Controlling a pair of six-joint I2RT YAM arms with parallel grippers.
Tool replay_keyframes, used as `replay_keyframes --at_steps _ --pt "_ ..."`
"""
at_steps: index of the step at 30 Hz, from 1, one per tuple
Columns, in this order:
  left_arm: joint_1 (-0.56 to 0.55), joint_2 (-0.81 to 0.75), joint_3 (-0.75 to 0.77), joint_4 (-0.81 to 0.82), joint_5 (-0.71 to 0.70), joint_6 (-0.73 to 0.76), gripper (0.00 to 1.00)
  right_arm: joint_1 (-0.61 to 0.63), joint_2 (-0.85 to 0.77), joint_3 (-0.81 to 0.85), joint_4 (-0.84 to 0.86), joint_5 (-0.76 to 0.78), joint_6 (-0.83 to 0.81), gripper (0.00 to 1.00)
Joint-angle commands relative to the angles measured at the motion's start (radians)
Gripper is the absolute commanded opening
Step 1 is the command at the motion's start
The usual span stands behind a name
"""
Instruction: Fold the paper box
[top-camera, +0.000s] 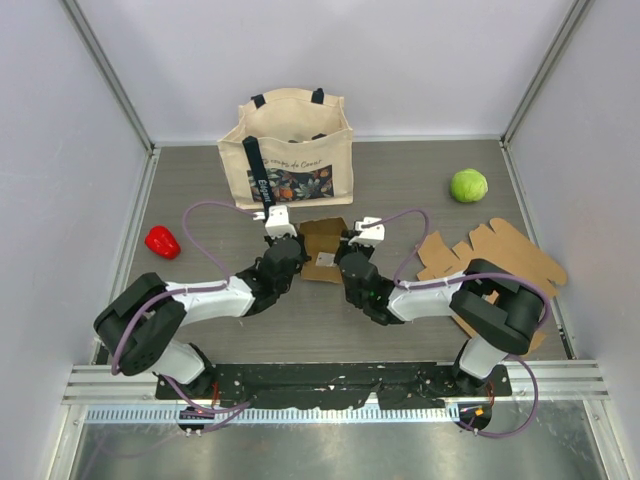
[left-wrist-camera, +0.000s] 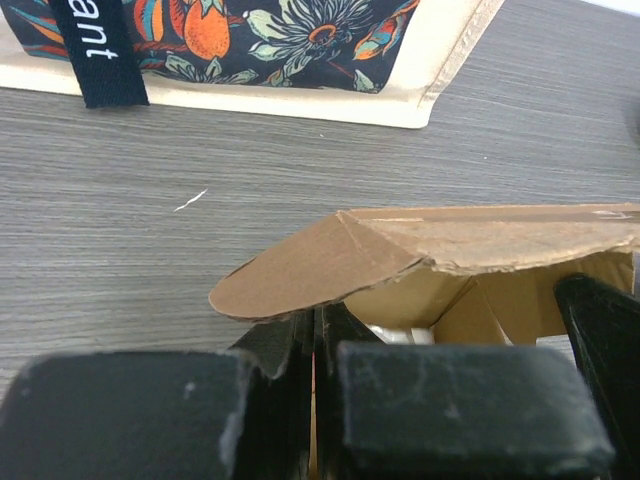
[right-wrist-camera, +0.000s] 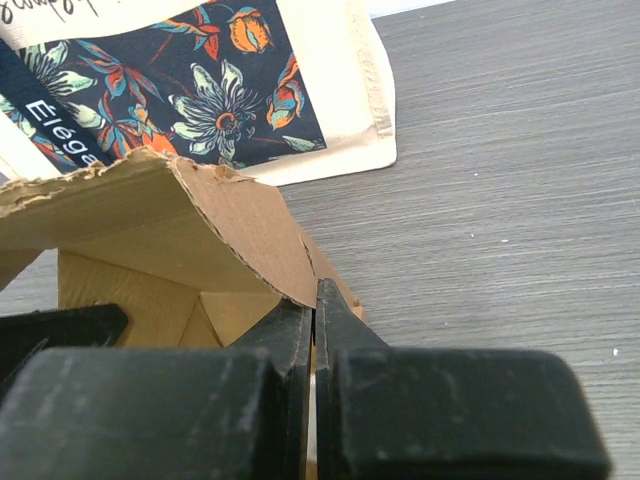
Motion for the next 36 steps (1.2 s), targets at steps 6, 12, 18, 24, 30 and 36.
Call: replay_keyframes --at_steps 6,12,18,24,30,36 --pt "-0.023 -0.053 -0.04 -0.036 -0.091 -0.006 0.0 0.048 0.044 0.095 -0.049 0.214 0.069 0.03" --pt "-0.032 -0.056 -0.032 -0.035 -0.096 -0.005 0.0 0.064 0.084 0.099 0.016 0.256 0.018 0.03" --pt "-0.047 -0.058 -0.06 -0.015 -0.12 -0.009 0.0 0.085 0.074 -0.04 0.198 0.211 -0.047 0.07" --pt "-0.075 -0.066 -0.084 0.002 -0.163 -0.002 0.0 0.147 -0.017 -0.099 0.153 0.197 -0.078 0.3" --pt "-0.11 -0.056 -0.089 0.025 -0.218 0.023 0.0 0.18 -0.259 -0.147 -0.261 0.188 0.098 0.57" --pt "-0.133 -0.063 -0.097 0.024 -0.258 0.044 0.0 0.185 -0.607 -0.232 -0.631 -0.025 0.17 0.63"
